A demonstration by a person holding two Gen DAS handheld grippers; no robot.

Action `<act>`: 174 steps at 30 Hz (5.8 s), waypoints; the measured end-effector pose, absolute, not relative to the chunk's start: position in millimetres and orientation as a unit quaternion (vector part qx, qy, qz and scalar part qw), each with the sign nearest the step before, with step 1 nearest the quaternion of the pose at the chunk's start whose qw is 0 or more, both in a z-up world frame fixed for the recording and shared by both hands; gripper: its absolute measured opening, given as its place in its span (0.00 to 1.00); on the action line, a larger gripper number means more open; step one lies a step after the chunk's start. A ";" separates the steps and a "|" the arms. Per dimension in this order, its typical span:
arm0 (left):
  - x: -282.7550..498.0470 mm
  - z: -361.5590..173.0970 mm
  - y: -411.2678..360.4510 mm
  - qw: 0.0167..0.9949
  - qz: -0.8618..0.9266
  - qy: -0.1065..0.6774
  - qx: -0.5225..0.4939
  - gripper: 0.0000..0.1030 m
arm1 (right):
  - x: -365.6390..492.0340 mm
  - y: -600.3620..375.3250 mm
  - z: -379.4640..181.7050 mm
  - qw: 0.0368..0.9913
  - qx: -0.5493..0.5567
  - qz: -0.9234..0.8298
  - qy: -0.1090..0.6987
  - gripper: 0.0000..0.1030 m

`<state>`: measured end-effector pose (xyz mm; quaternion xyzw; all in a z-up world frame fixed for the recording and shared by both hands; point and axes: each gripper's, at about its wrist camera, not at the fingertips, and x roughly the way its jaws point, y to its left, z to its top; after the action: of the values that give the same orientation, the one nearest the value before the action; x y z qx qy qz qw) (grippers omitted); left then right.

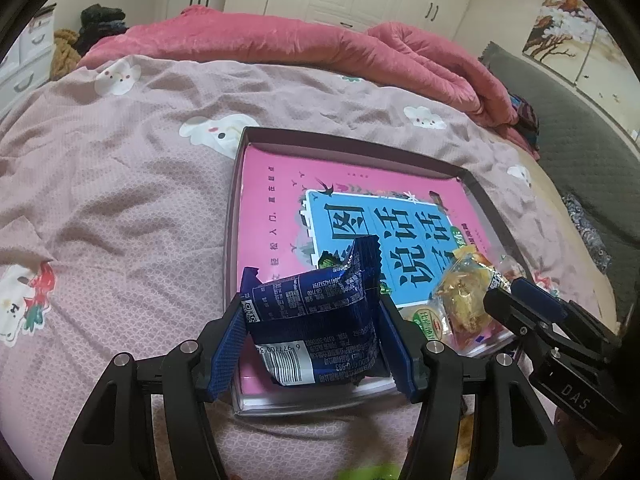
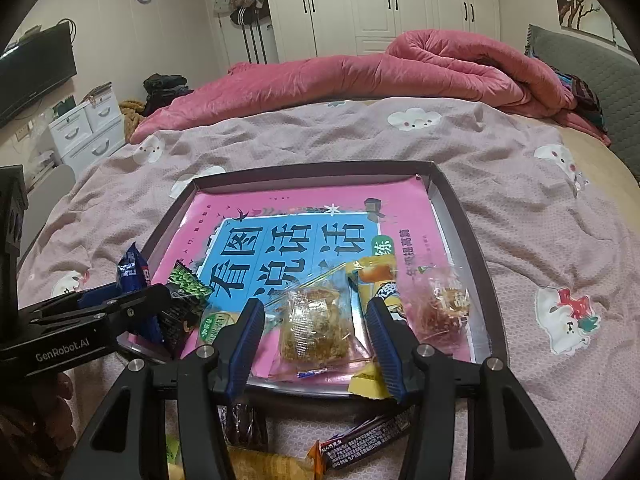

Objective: Organize snacks
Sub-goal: 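Lower the blue bag and clear bag into the tray and open both tools, then withdraw both open tools from the tray toward the remaining snacks, then grasp the green milk-candy bag with the left tool while the right tool grasps the orange-ended wafer pack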

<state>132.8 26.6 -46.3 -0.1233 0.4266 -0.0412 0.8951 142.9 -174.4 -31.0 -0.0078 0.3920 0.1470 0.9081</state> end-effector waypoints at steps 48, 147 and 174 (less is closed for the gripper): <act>107.0 3.2 20.6 0.902 -0.058 0.405 -0.137 0.78 | 128.2 -200.5 -0.8 0.917 0.035 0.145 0.370 0.68; 36.5 -62.4 -32.7 0.824 -0.170 0.537 -0.053 0.78 | 99.8 -202.8 -85.3 0.780 0.153 0.317 0.516 0.81; 39.1 -71.4 -30.5 0.816 -0.169 0.549 -0.063 0.78 | 82.4 -183.6 -65.0 0.781 0.105 0.358 0.501 0.39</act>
<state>39.1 -30.5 -71.4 -0.0631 0.5491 -0.1689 0.8161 82.4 -183.6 -65.0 0.1046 0.5009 0.3581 0.7810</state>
